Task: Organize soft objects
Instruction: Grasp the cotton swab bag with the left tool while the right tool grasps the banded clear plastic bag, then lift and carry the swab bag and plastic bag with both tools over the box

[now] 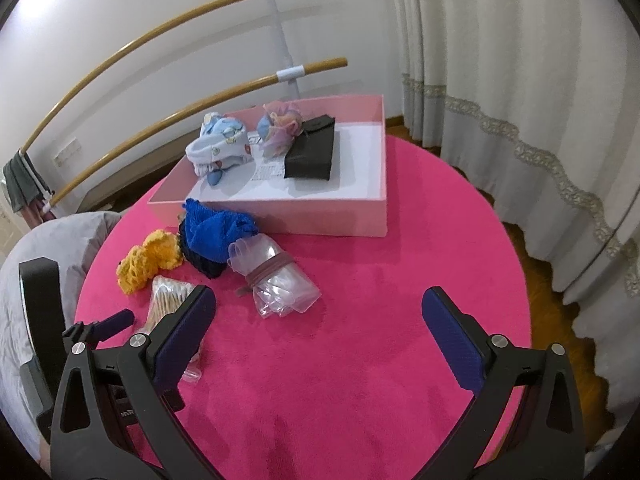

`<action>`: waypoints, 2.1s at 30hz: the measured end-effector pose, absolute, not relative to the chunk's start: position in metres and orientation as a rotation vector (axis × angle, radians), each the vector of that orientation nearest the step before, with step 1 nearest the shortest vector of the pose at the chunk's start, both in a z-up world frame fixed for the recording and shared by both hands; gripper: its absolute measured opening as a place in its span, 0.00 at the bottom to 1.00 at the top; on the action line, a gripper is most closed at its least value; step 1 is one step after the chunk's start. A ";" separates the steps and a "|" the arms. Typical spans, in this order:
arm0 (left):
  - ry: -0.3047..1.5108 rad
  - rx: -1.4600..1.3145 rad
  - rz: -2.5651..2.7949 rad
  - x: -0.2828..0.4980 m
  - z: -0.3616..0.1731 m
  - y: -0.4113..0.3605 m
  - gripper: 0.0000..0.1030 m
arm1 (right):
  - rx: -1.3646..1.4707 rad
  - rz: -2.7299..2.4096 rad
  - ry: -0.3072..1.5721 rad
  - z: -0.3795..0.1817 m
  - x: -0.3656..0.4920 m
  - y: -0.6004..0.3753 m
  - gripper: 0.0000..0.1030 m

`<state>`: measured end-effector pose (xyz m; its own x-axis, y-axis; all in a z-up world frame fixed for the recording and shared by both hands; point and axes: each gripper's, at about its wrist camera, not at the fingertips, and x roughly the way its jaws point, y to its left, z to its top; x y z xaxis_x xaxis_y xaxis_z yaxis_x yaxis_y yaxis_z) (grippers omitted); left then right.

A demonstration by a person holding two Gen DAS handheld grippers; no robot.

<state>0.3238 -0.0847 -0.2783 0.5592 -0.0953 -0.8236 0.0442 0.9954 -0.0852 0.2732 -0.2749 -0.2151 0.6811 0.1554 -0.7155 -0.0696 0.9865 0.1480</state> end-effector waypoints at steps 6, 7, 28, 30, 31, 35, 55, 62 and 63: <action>0.957 -0.060 -0.090 0.330 -0.281 -0.082 0.93 | 0.080 0.162 0.860 -0.231 0.293 -0.263 1.00; 0.954 -0.060 -0.088 0.329 -0.280 -0.082 0.92 | 0.075 0.168 0.869 -0.234 0.296 -0.261 1.00; 0.947 -0.066 -0.142 0.326 -0.268 -0.078 0.50 | 0.065 0.263 0.904 -0.270 0.328 -0.239 0.44; 0.947 -0.062 -0.154 0.322 -0.267 -0.079 0.49 | 0.072 0.259 0.901 -0.269 0.320 -0.242 0.43; 0.946 -0.062 -0.160 0.319 -0.266 -0.080 0.49 | 0.076 0.258 0.902 -0.269 0.319 -0.244 0.42; 0.941 -0.058 -0.178 0.309 -0.261 -0.081 0.48 | 0.099 0.254 0.901 -0.264 0.304 -0.251 0.41; 0.819 -0.055 -0.188 0.246 -0.198 -0.066 0.48 | 0.122 0.265 0.779 -0.206 0.233 -0.252 0.39; 0.781 -0.068 -0.194 0.230 -0.178 -0.060 0.48 | 0.110 0.247 0.739 -0.190 0.218 -0.252 0.39; 0.775 -0.069 -0.195 0.227 -0.175 -0.059 0.48 | 0.110 0.245 0.736 -0.188 0.217 -0.253 0.39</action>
